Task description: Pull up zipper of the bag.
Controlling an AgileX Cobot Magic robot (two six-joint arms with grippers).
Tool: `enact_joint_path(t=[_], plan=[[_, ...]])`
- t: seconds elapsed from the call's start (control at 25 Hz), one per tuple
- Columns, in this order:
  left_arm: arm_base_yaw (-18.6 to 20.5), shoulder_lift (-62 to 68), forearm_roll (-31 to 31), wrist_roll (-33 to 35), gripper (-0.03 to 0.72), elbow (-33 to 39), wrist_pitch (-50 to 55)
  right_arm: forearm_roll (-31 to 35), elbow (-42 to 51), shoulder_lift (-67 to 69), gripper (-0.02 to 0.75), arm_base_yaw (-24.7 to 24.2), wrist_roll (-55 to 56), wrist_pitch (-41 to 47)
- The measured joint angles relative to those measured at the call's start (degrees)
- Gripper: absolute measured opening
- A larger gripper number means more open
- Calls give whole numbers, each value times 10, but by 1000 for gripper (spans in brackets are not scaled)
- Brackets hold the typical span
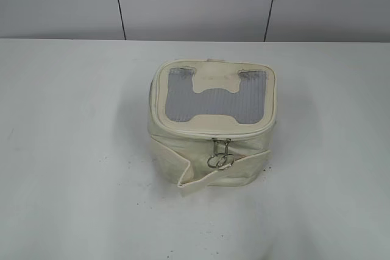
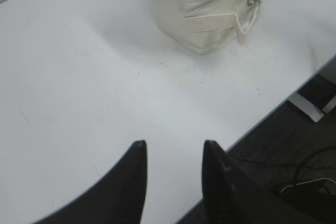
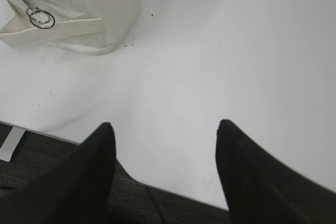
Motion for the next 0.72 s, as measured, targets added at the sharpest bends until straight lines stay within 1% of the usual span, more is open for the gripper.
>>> enact_joint_path(t=[0.52, 0.6, 0.68, 0.72], plan=[[0, 0, 0, 0, 276, 0, 0, 0, 0, 0, 447, -2, 0, -1], [12, 0, 0, 0, 276, 0, 0, 3, 0, 0, 447, -21, 0, -1], [47, -1, -2, 0, 276, 0, 0, 4, 0, 0, 447, -56, 0, -1], [74, -1, -2, 0, 276, 0, 0, 5, 0, 0, 447, -80, 0, -1]])
